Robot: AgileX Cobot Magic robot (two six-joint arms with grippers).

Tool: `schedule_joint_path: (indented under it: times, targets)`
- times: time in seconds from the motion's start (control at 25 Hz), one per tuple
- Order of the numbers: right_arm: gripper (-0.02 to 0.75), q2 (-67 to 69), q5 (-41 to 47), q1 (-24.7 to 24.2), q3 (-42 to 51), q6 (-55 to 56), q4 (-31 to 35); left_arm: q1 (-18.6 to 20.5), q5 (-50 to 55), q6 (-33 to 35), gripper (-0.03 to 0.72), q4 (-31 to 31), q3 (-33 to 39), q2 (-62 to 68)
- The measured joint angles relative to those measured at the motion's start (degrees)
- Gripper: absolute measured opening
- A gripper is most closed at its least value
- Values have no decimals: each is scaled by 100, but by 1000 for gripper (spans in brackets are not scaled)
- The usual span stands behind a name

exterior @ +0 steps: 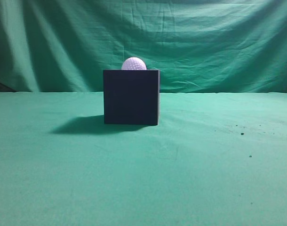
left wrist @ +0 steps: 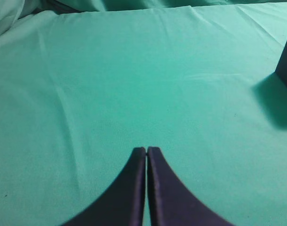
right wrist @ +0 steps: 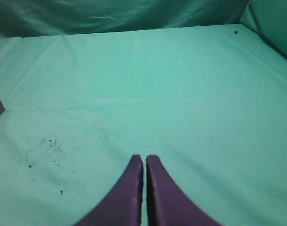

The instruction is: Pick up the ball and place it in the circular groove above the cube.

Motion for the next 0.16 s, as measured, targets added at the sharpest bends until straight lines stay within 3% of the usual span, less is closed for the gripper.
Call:
schedule_joint_path:
  times: [0.16]
  targets:
    - [0,0,0,0,0,0,0,0,0,0,0,0,0,0]
